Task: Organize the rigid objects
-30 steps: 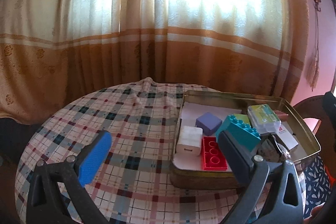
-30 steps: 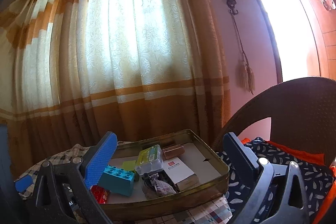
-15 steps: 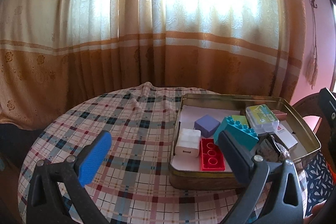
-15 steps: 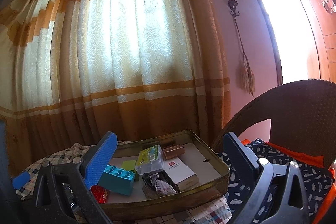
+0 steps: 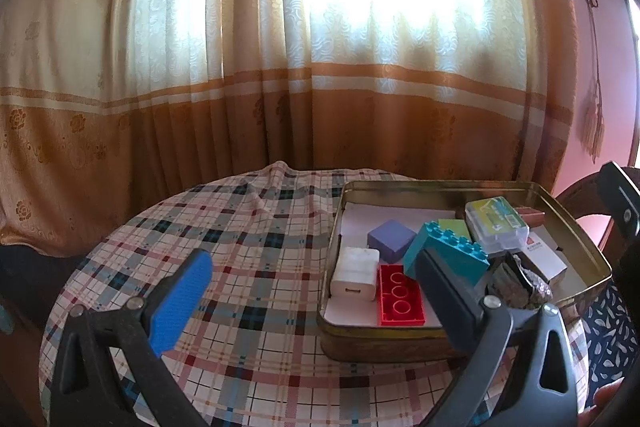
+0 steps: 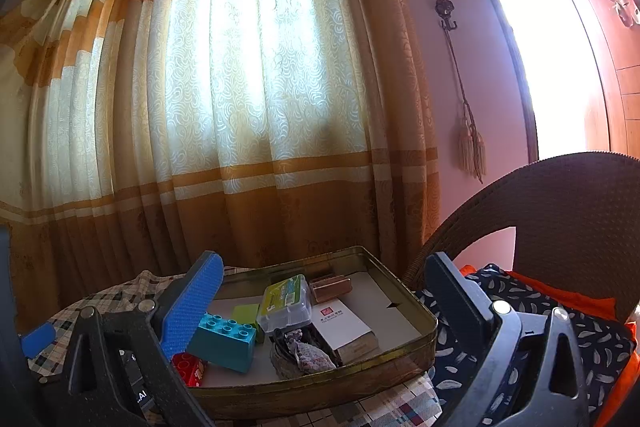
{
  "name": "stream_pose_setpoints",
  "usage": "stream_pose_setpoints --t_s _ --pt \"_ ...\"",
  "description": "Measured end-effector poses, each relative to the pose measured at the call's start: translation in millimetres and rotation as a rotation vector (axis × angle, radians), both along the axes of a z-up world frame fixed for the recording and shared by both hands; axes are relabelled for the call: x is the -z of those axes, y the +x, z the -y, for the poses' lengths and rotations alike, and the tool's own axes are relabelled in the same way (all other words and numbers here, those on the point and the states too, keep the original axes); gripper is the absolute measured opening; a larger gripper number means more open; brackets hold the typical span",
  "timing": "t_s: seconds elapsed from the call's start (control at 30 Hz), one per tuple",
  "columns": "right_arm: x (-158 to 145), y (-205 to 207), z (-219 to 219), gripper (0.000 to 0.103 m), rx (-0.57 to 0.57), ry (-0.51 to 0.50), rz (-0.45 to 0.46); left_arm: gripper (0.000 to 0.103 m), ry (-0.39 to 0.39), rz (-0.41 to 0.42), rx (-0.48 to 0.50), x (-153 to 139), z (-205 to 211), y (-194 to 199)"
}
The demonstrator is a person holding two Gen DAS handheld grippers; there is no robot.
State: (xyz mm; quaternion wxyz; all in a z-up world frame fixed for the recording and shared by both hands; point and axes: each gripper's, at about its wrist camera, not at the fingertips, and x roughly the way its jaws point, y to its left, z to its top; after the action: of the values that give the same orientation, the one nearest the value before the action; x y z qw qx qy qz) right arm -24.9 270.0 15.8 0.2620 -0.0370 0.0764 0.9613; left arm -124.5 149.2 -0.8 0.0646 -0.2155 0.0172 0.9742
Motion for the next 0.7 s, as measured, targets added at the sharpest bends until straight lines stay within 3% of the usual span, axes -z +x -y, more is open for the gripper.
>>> stream_pose_setpoints --t_s 0.5,0.7 --pt "0.1 -1.8 0.7 0.102 0.002 -0.003 0.014 0.103 -0.041 -0.015 0.006 -2.0 -8.6 3.3" --pt "0.1 -3.5 1.0 0.103 0.004 -0.003 0.023 0.103 -0.053 0.021 0.023 1.5 -13.9 -0.2"
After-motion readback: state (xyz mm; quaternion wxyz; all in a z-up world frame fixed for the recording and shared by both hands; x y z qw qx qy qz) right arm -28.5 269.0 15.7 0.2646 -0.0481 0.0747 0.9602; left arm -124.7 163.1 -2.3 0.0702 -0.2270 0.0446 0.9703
